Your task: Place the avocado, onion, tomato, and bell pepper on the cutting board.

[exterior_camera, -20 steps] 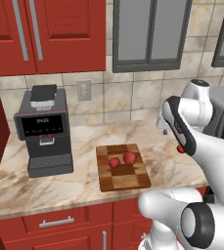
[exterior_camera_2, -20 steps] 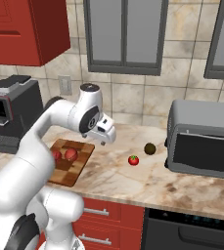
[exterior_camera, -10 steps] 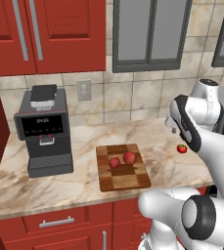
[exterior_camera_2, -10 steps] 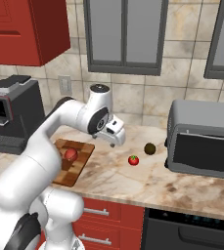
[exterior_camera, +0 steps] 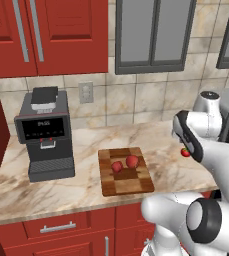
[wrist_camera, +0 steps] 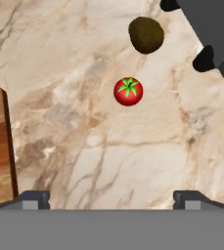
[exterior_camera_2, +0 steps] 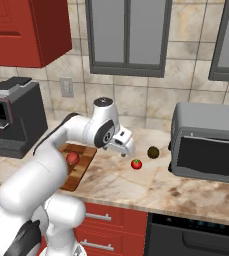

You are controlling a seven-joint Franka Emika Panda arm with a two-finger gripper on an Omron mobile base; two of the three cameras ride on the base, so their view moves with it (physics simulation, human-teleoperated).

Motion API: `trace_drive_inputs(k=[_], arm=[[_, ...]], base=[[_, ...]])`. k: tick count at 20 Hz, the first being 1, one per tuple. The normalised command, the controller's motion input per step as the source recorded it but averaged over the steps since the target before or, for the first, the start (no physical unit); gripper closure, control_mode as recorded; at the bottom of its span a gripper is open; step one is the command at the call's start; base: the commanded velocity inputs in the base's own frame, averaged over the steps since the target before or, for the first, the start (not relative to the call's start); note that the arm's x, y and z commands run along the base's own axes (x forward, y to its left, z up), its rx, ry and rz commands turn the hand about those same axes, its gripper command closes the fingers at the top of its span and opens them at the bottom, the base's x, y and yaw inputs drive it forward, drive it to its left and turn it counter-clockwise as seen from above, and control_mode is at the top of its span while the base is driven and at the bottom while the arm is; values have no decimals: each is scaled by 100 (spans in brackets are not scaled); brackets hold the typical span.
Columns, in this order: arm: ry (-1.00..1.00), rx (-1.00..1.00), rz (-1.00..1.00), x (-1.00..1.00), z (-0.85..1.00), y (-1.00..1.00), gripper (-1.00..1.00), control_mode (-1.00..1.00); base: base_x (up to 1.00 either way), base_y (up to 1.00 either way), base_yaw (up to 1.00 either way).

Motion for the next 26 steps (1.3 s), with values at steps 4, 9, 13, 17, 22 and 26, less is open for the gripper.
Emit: trace_drive_inputs(k=[4, 9, 13, 17, 22, 26], arm=[[1, -1, 0, 19, -6, -22, -100, -100], [7, 0, 0, 28, 0, -40, -100, -100], [7, 0, 0, 23, -6, -32, -100, -100], [5, 0, 0, 22, -15, -9, -100, -100], [3, 0, 0, 24, -17, -2, -100, -100], [3, 0, 0, 27, -19, -4, -100, -100]], base=[[0, 0, 0], [0, 0, 0], [0, 0, 0], [0, 0, 0], [0, 0, 0], [0, 0, 0]])
